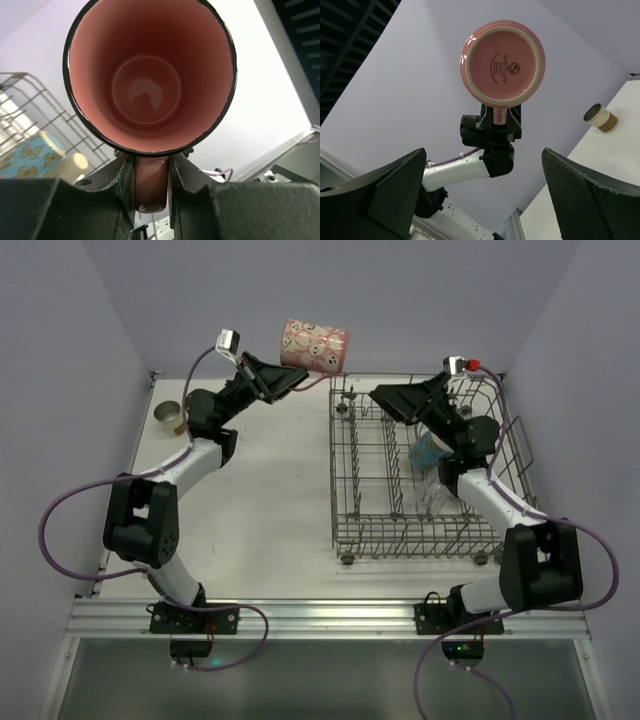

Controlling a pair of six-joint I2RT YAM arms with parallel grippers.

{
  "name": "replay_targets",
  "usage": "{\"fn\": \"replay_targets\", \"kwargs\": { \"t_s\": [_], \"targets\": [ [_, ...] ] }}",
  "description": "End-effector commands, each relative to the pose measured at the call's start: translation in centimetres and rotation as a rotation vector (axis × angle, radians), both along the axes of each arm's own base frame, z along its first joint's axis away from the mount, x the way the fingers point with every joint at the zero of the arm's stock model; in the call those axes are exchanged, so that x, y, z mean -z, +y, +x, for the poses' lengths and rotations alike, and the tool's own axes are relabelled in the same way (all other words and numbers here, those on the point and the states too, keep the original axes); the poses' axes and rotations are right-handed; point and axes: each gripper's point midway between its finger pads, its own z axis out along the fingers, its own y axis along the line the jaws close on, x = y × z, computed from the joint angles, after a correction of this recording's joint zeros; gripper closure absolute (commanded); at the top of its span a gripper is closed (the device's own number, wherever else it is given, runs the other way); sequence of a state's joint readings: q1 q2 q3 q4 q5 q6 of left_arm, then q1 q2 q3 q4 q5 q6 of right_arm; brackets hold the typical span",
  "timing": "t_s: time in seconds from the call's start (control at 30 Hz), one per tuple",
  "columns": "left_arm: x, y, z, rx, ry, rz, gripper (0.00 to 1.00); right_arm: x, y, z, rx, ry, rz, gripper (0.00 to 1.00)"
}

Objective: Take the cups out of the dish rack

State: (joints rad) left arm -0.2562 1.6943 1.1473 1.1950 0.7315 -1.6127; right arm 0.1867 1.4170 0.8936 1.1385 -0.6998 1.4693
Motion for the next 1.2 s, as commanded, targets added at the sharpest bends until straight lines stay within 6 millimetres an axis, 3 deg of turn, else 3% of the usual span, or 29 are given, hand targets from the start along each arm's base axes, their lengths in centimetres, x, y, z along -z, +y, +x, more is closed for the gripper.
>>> {"fn": "replay_targets", "kwargs": {
  "t_s": [0.0, 0.03, 0.07, 0.1, 0.13, 0.17, 0.2, 0.23, 0.27, 0.3, 0.37, 0.47, 0.57, 0.77, 0.9, 1.03, 1.1, 1.17],
  "targets": [
    [-5.1, 3.7, -2.0, -0.12, -0.229, 0.008, 1.0, -0.6, -0.8, -1.4, 0.004, -0.044, -0.014, 0.01],
    [-4.5, 4.1, -1.1, -0.177, -0.259, 0.078, 1.0, -0.8, -0.9, -1.7, 0.007, -0.046, -0.027, 0.01],
    [-1.8, 4.3, 1.1, -0.2, -0.115, 0.175, 1.0, 0.6, -0.7, -1.1, 0.02, 0.005, -0.082, 0.01],
    [-2.7, 5.3, 1.8, -0.253, -0.125, 0.23, 1.0, 0.3, -0.7, -0.9, 0.035, 0.01, -0.114, 0.01],
    [-1.6, 5.9, 3.2, -0.327, -0.171, 0.347, 1.0, 0.1, -0.7, -1.2, 0.058, 0.012, -0.154, 0.01],
    [2.2, 6.6, 4.5, -0.337, 0.004, 0.464, 1.0, 2.7, -0.8, 0.0, 0.123, 0.093, -0.262, 0.01],
    [3.2, 8.0, 6.2, -0.426, 0.05, 0.535, 1.0, 1.6, -1.0, 0.2, 0.162, 0.077, -0.302, 0.01],
    [2.3, 9.1, 7.2, -0.5, -0.016, 0.639, 1.0, 1.9, -1.1, 0.2, 0.192, 0.089, -0.351, 0.01],
    [6.2, 10.2, 7.7, -0.502, 0.138, 0.746, 1.0, 3.3, -1.7, 0.5, 0.242, 0.13, -0.43, 0.01],
    [7.0, 12.2, 8.8, -0.595, 0.181, 0.8, 1.0, 2.5, -1.8, 0.3, 0.256, 0.113, -0.447, 0.01],
    [9.9, 15.5, 9.7, -0.687, 0.278, 0.925, 1.0, 3.5, -2.2, 0.1, 0.269, 0.133, -0.513, 0.01],
    [12.3, 19.0, 10.4, -0.782, 0.357, 1.074, 1.0, 4.0, -2.5, -0.3, 0.276, 0.133, -0.566, 0.01],
    [13.0, 22.2, 10.9, -0.891, 0.4, 1.185, 1.0, 4.8, -2.7, -0.6, 0.283, 0.133, -0.591, 0.01],
    [12.8, 25.5, 11.9, -1.054, 0.371, 1.3, 1.0, 6.7, -2.5, -0.7, 0.256, 0.136, -0.616, 0.01],
    [13.0, 26.5, 13.4, -1.106, 0.3, 1.342, 1.0, 7.8, -2.6, -0.7, 0.251, 0.126, -0.655, 0.01],
    [15.7, 25.8, 14.8, -1.052, 0.3, 1.354, 1.0, 8.6, -2.7, -0.6, 0.235, 0.133, -0.718, 0.01],
    [18.1, 25.5, 15.2, -1.012, 0.302, 1.374, 1.0, 8.3, -2.9, -0.8, 0.241, 0.121, -0.734, 0.01],
    [18.5, 25.4, 15.9, -1.025, 0.256, 1.367, 1.0, 8.4, -3.1, -1.0, 0.254, 0.104, -0.754, 0.01]
  ]
}}
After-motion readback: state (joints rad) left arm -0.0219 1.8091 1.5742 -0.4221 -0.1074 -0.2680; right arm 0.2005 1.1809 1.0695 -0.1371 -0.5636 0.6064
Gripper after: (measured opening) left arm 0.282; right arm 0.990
